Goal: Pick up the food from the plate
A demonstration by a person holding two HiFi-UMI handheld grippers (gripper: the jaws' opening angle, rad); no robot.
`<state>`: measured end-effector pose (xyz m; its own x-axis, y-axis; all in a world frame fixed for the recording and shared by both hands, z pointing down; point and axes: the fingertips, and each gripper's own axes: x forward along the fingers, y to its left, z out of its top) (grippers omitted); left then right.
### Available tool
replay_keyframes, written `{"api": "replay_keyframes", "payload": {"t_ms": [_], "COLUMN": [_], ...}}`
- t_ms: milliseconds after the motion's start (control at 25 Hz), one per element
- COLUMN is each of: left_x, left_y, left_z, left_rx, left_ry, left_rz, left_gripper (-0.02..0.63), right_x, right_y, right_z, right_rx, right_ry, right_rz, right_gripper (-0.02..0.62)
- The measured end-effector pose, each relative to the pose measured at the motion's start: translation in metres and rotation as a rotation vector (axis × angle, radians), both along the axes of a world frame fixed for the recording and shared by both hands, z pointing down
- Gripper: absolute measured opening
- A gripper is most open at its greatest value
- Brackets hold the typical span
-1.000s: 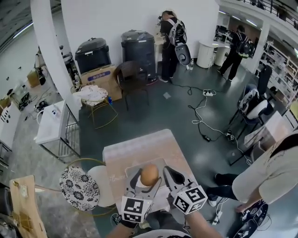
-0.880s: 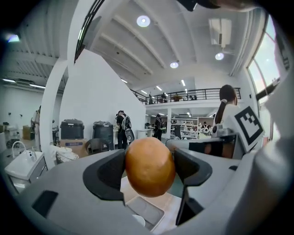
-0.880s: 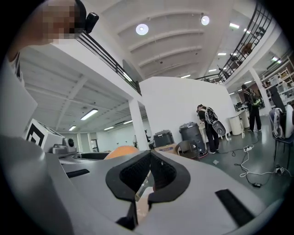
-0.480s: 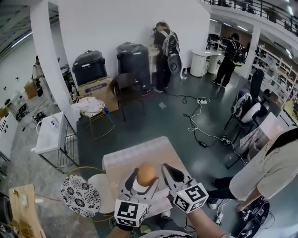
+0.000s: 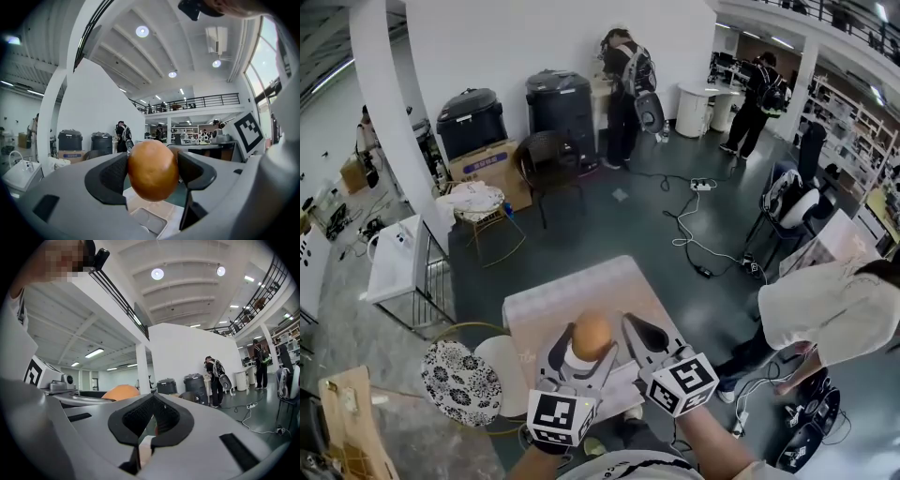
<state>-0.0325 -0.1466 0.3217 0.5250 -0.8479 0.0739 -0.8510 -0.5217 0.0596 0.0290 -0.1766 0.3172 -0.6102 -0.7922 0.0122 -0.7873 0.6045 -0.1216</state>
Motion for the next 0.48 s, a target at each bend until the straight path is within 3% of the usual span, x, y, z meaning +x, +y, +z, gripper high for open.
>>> {"api": "replay_keyframes", "payload": {"t_ms": [480], "left_x": [0.0068], "left_y": [-0.0047], "left_z": [0.0068], "left_rx": [-0.008], "left_ry": [-0.013], "left_rz": [0.016], "left_gripper": [0.339], "right_x": [0.0075], "right_y": [-0.0019], "right_z": [0.0081], "right_rx": [-0.010], "right_ry": [0.007], "right_rz": [0.022], "right_gripper": [0.014]}}
